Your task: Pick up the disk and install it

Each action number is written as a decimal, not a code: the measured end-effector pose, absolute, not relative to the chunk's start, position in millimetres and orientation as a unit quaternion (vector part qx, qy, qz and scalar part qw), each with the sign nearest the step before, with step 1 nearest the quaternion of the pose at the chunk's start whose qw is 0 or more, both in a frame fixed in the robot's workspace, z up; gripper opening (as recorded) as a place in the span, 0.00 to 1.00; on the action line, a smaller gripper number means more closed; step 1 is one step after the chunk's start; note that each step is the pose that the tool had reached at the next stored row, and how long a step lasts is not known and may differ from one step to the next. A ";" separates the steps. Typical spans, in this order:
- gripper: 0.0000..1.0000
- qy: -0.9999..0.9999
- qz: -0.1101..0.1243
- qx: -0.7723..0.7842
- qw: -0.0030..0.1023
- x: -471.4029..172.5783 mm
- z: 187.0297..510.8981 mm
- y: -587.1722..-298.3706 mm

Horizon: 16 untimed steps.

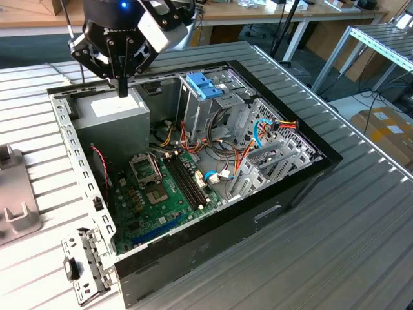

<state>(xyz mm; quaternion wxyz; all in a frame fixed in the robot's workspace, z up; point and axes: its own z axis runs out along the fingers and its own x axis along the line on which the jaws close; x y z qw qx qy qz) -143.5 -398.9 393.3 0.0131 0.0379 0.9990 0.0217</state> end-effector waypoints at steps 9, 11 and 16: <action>0.11 0.999 0.022 0.038 0.013 -145.8 393.3 -398.9; 0.11 0.999 0.022 0.038 0.013 -146.3 393.3 -398.9; 0.11 0.999 0.022 0.038 0.013 -148.3 393.3 -398.9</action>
